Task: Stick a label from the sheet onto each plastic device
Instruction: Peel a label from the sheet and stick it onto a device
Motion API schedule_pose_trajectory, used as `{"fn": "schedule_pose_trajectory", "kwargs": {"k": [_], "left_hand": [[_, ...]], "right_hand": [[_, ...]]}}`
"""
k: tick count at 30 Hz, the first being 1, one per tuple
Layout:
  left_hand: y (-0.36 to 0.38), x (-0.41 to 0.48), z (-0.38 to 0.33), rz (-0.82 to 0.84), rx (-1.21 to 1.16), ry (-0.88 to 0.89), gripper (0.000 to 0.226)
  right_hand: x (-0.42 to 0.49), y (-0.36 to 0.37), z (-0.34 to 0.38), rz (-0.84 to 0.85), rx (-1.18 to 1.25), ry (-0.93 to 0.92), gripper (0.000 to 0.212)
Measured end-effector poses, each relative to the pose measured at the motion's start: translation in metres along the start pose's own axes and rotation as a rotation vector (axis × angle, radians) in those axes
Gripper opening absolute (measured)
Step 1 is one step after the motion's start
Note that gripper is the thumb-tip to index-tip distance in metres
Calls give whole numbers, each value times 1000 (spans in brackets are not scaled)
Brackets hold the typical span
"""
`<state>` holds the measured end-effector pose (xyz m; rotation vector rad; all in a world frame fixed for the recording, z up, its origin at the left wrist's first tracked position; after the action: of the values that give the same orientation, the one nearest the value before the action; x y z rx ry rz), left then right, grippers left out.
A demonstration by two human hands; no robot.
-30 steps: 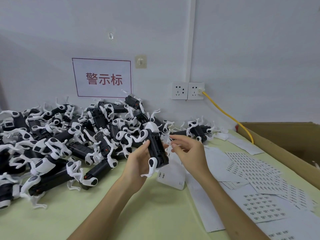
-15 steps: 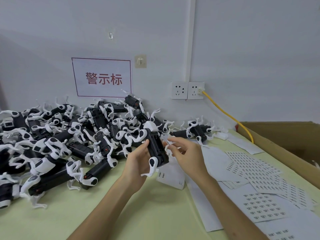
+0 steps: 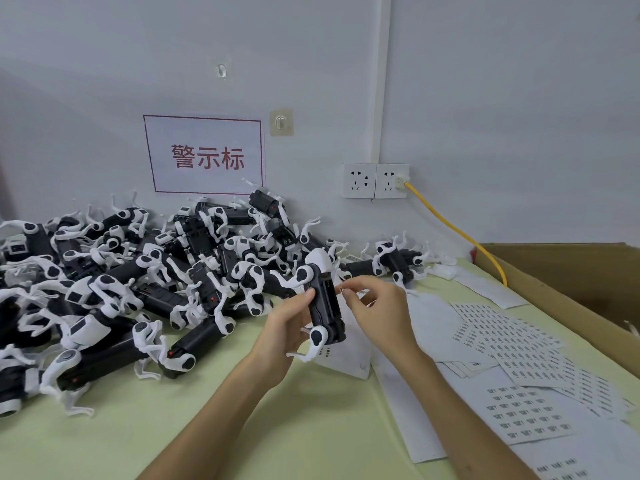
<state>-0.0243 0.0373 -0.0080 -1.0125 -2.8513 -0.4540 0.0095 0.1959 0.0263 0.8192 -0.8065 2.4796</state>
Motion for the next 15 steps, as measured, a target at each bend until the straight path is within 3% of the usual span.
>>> {"fn": "schedule_pose_trajectory", "kwargs": {"k": [5, 10, 15], "left_hand": [[0, 1, 1, 1, 12, 26, 55], [4, -3, -5, -42, 33, 63, 74], [6, -4, -5, -40, 63, 77, 62]], "right_hand": [[-1, -2, 3, -27, 19, -3, 20], [-1, -3, 3, -51, 7, 11, 24], [-1, -3, 0, -68, -17, 19, 12]]}}
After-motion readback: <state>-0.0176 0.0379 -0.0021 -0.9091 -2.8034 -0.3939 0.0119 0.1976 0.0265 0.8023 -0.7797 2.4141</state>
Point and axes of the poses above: each hand's wrist, its own x-axis towards the middle knuckle, its own y-axis out of the palm, z = x × y, the point moved 5 cm from there along x, towards the middle knuckle, and after that the axes turned 3 degrees about z, right-handed, at the moved point
